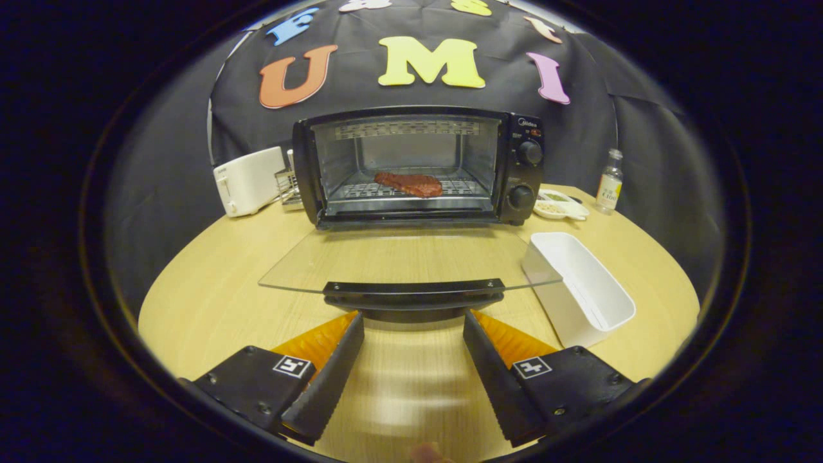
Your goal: Open the toaster oven, put the food inside, and close the toaster oven door.
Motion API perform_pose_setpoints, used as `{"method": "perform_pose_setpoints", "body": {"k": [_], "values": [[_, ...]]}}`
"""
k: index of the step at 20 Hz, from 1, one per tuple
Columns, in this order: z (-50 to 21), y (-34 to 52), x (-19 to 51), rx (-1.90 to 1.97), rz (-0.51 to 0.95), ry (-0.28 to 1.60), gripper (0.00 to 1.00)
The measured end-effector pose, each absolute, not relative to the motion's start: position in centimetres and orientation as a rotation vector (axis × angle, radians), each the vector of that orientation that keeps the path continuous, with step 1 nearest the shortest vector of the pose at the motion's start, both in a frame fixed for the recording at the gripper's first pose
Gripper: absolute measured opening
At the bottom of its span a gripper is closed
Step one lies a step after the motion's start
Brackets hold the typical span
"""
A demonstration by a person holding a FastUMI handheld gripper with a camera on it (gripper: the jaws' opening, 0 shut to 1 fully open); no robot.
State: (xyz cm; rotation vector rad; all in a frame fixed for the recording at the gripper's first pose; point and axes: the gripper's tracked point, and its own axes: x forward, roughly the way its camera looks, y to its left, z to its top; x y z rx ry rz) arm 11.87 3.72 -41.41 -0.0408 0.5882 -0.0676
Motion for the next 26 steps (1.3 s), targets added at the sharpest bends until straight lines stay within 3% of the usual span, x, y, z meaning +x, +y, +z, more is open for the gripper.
{"method": "perform_pose_setpoints", "body": {"k": [13, 26], "values": [[-39.9, 4.6, 12.2, -0.008, -0.074, 0.527, 0.99], [-29.8, 5.4, 16.5, -0.114, -0.082, 0.298, 0.99]]}}
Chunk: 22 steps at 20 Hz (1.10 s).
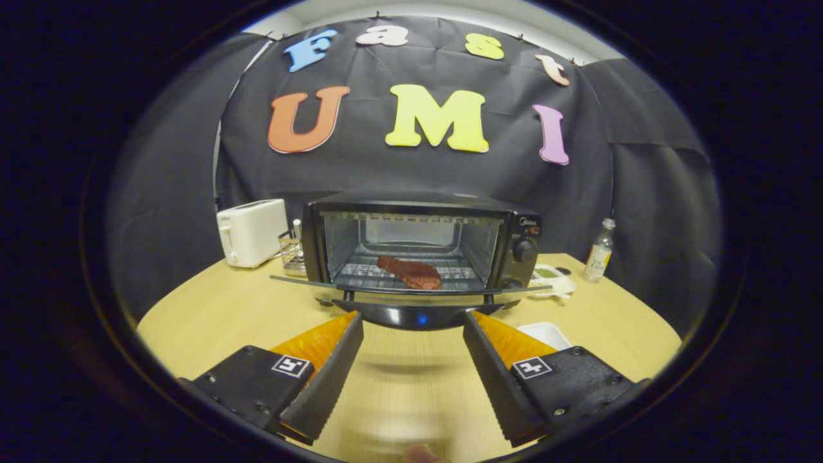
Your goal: Open the toaster oven, put the food inside, and close the toaster oven door.
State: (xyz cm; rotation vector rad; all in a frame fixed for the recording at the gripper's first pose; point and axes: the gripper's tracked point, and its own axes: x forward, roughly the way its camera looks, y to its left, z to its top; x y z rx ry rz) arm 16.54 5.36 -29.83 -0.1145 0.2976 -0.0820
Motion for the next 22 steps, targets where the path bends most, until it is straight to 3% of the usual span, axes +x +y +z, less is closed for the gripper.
{"method": "perform_pose_setpoints", "body": {"k": [8, 15, 22], "values": [[-20.3, 7.5, 21.5, -0.123, -0.034, 0.159, 1.0], [-6.7, 7.5, 12.8, -0.176, -0.056, -0.032, 1.0], [-2.6, 6.9, 2.9, -0.09, 0.014, -0.069, 1.0]]}}
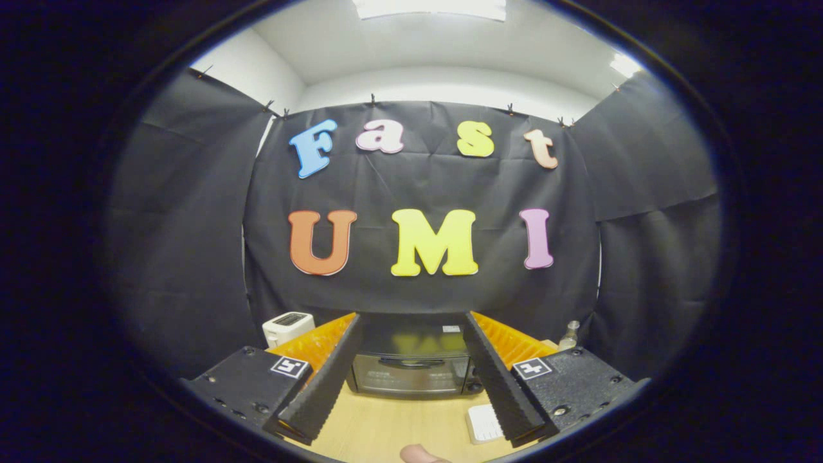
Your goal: Open the toaster oven, put the food inside, and close the toaster oven door.
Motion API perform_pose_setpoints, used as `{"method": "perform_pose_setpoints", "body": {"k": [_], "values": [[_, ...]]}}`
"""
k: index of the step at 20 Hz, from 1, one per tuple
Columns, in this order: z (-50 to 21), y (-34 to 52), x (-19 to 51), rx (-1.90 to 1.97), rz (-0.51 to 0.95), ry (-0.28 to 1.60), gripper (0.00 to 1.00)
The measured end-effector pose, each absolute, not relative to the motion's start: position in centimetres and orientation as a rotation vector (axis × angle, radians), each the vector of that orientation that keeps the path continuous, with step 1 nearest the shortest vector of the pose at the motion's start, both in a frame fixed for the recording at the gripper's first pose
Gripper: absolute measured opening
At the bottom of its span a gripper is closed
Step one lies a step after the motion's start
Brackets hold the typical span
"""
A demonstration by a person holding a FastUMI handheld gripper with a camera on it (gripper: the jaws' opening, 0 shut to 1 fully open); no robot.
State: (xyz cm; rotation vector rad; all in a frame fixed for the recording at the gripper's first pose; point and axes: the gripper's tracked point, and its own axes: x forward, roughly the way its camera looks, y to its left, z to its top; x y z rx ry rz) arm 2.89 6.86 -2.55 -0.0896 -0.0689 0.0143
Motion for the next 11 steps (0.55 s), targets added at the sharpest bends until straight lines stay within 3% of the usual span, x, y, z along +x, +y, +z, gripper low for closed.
{"method": "perform_pose_setpoints", "body": {"k": [11], "values": [[-5.0, 6.2, -4.8, -0.118, 0.086, -0.079, 1.0]]}}
